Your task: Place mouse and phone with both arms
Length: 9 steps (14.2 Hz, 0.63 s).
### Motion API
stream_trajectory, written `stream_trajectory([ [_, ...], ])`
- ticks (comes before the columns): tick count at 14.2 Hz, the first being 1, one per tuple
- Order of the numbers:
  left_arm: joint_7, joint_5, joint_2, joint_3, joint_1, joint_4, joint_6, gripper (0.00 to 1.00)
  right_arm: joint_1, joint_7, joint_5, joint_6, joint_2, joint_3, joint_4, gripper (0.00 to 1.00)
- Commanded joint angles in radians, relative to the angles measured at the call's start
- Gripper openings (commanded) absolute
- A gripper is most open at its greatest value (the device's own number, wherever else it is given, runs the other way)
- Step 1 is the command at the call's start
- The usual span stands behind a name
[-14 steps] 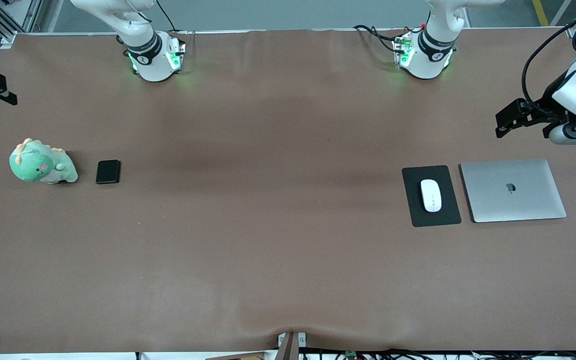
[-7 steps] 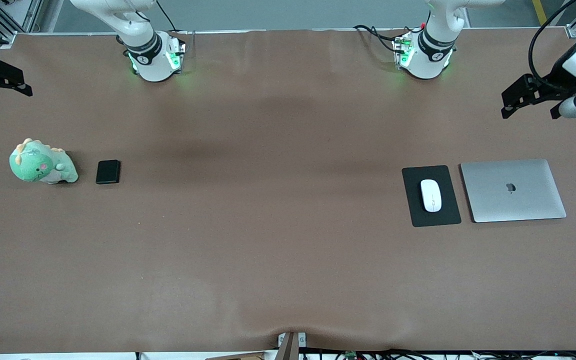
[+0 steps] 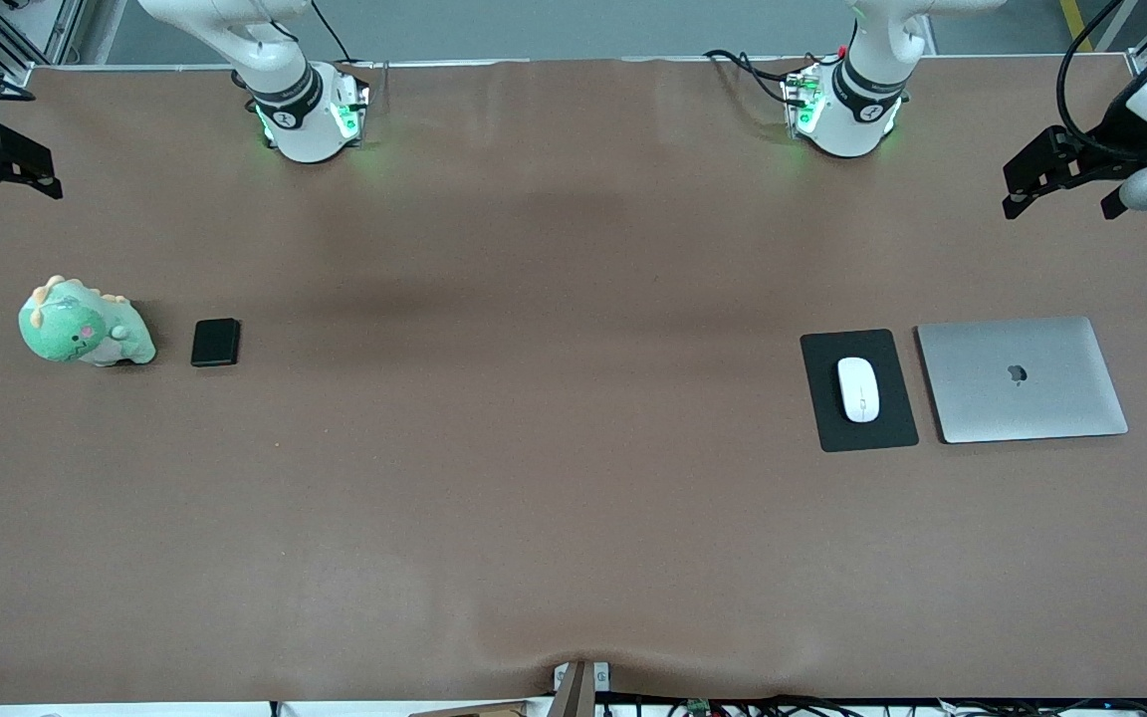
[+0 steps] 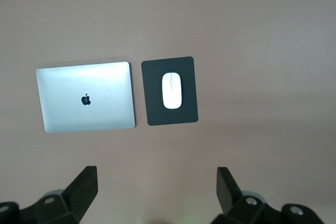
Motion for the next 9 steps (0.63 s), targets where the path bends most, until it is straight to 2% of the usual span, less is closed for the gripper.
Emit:
stream_trajectory([
  [1, 0.01, 0.0, -0.007, 0.001, 0.006, 0.01, -0.003, 1.0, 0.001, 0.016, -0.019, 0.027, -0.03, 0.014, -0.02, 1.0],
  [4, 0.01, 0.0, -0.008, 0.001, 0.006, 0.01, -0.015, 1.0, -0.017, 0.01, 0.018, 0.053, -0.028, 0.013, -0.019, 1.0],
  [9, 0.001, 0.0, -0.009, 0.001, 0.006, 0.01, -0.025, 1.0, -0.019, 0.008, 0.016, 0.056, -0.027, 0.011, -0.015, 1.0],
])
